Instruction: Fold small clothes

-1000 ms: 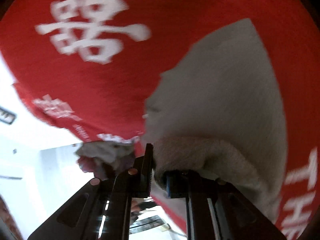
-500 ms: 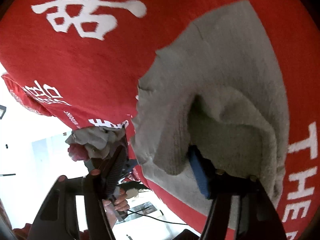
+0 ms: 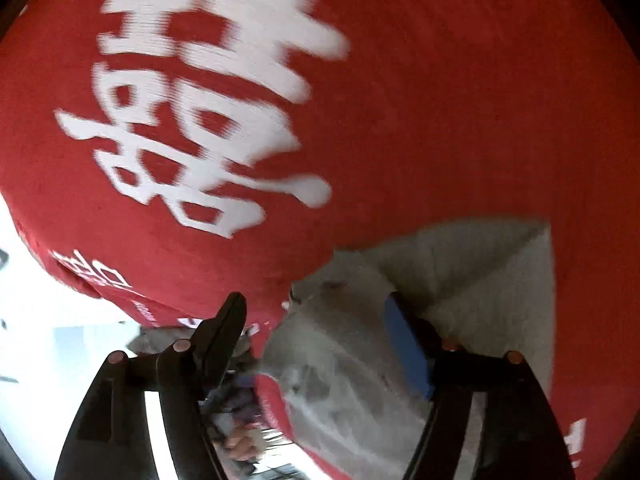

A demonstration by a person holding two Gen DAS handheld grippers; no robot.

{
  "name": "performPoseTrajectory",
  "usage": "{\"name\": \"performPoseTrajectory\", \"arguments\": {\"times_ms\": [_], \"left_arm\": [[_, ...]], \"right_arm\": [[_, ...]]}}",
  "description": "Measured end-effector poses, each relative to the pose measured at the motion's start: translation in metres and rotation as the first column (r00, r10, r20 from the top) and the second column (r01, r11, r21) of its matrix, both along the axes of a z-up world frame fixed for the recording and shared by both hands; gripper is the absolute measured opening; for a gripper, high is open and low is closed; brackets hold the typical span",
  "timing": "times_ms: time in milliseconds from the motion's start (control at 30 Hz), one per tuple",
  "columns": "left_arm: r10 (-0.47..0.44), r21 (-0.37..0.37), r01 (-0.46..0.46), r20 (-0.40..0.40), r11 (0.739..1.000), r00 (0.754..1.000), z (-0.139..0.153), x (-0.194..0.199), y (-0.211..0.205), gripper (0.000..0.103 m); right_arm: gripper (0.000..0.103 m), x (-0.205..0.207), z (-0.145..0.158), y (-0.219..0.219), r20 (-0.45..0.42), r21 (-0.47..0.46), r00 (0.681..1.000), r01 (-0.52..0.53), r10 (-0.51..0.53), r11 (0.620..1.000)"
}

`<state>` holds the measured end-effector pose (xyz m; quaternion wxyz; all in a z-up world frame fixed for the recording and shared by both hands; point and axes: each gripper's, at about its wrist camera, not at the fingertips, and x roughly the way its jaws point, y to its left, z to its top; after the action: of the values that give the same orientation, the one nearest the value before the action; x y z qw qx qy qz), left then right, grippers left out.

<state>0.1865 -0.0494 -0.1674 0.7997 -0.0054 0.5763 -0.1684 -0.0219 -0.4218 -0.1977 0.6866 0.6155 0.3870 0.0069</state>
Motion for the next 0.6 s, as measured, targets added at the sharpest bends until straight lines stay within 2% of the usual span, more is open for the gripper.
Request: {"name": "performPoseTrajectory", "arguments": {"times_ms": [67, 133, 167, 267, 300, 333, 367, 400, 467, 533, 567, 600], "left_arm": [[-0.028, 0.026, 0.028, -0.004, 0.999, 1.000, 0.003, -0.010, 0.004, 0.076], [-0.067, 0.059, 0.069, -0.040, 0.996, 0.997, -0.007, -0.022, 0.002, 0.076], [-0.095, 0.096, 0.101, -0.058, 0.990, 0.994, -0.017, -0.030, -0.002, 0.076], [-0.128, 0.174, 0.142, -0.091, 0.974, 0.988, -0.046, -0.045, -0.017, 0.076], [-0.125, 0.186, 0.140, -0.092, 0.972, 0.988, -0.054, -0.046, -0.025, 0.076], [-0.115, 0.211, 0.131, -0.083, 0.969, 0.990, -0.061, -0.046, -0.027, 0.076], [-0.101, 0.233, 0.115, -0.070, 0.966, 0.992, -0.066, -0.045, -0.029, 0.076], [-0.084, 0.246, 0.097, -0.065, 0.964, 0.994, -0.072, -0.043, -0.028, 0.076], [-0.063, 0.235, 0.081, -0.081, 0.969, 0.995, -0.077, -0.042, -0.021, 0.076], [-0.065, 0.253, 0.083, -0.077, 0.964, 0.995, -0.071, -0.044, -0.016, 0.076], [-0.072, 0.277, 0.088, -0.066, 0.957, 0.995, -0.065, -0.047, -0.011, 0.076], [-0.080, 0.284, 0.095, -0.064, 0.954, 0.995, -0.059, -0.050, -0.003, 0.076]], "right_arm": [[0.076, -0.004, 0.014, 0.002, -0.042, -0.109, 0.998, -0.051, 0.047, 0.993], [0.076, -0.007, 0.023, 0.012, -0.103, -0.220, 0.987, -0.140, 0.120, 0.965], [0.076, -0.008, 0.025, 0.020, -0.148, -0.284, 0.974, -0.210, 0.174, 0.935], [0.076, -0.006, 0.016, 0.049, -0.261, -0.380, 0.917, -0.384, 0.301, 0.842], [0.070, -0.003, 0.009, 0.059, -0.314, -0.406, 0.891, -0.437, 0.327, 0.803], [0.042, 0.001, 0.003, 0.065, -0.350, -0.424, 0.872, -0.474, 0.343, 0.772], [0.020, 0.003, 0.001, 0.069, -0.363, -0.434, 0.862, -0.492, 0.353, 0.755], [0.008, 0.006, 0.000, 0.070, -0.372, -0.442, 0.859, -0.496, 0.351, 0.747], [0.008, 0.005, 0.002, 0.059, -0.360, -0.443, 0.883, -0.447, 0.303, 0.777], [0.010, 0.001, -0.008, 0.043, -0.372, -0.400, 0.890, -0.409, 0.262, 0.820], [0.014, -0.003, -0.015, 0.035, -0.388, -0.365, 0.888, -0.393, 0.245, 0.844], [0.022, -0.009, -0.018, 0.027, -0.384, -0.342, 0.896, -0.360, 0.220, 0.868]]}}
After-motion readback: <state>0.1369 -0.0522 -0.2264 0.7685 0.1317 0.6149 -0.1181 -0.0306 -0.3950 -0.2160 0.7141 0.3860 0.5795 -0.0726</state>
